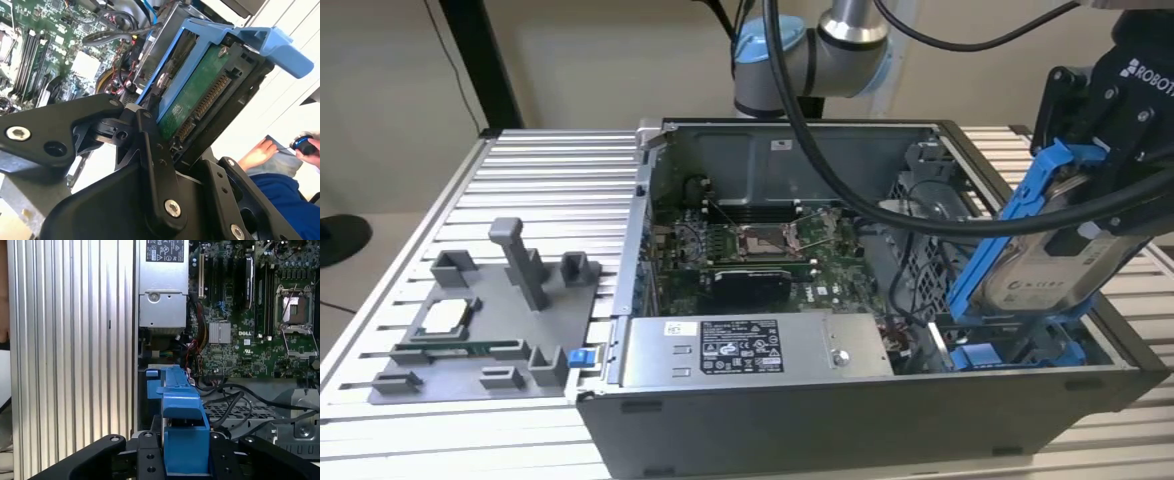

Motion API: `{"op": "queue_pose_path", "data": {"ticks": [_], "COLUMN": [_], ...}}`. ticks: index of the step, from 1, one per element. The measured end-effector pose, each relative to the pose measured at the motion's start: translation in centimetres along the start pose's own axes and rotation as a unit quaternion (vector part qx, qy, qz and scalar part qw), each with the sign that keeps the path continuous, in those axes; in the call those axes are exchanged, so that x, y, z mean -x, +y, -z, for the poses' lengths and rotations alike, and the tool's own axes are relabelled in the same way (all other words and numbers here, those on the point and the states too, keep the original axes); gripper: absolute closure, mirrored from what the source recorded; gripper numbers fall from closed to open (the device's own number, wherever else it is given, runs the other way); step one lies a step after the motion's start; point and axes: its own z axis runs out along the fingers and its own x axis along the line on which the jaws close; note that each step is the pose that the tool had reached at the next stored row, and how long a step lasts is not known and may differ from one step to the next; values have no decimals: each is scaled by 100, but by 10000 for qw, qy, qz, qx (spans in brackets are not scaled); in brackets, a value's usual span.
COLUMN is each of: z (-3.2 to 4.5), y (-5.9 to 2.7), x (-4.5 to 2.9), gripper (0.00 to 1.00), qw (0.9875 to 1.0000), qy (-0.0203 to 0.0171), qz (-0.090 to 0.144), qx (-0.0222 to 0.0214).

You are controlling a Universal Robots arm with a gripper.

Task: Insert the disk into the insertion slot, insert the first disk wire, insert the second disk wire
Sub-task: 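Insert the disk into the insertion slot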

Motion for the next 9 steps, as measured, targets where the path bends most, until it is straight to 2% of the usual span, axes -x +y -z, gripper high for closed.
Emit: {"op": "queue_pose_path", "data": {"ticks": [9], "z": [-47], "y": [-4], "x": [0], "gripper": [100], "qw": [10000], "qy": [0], "qz": [0], "qx": [0]}}
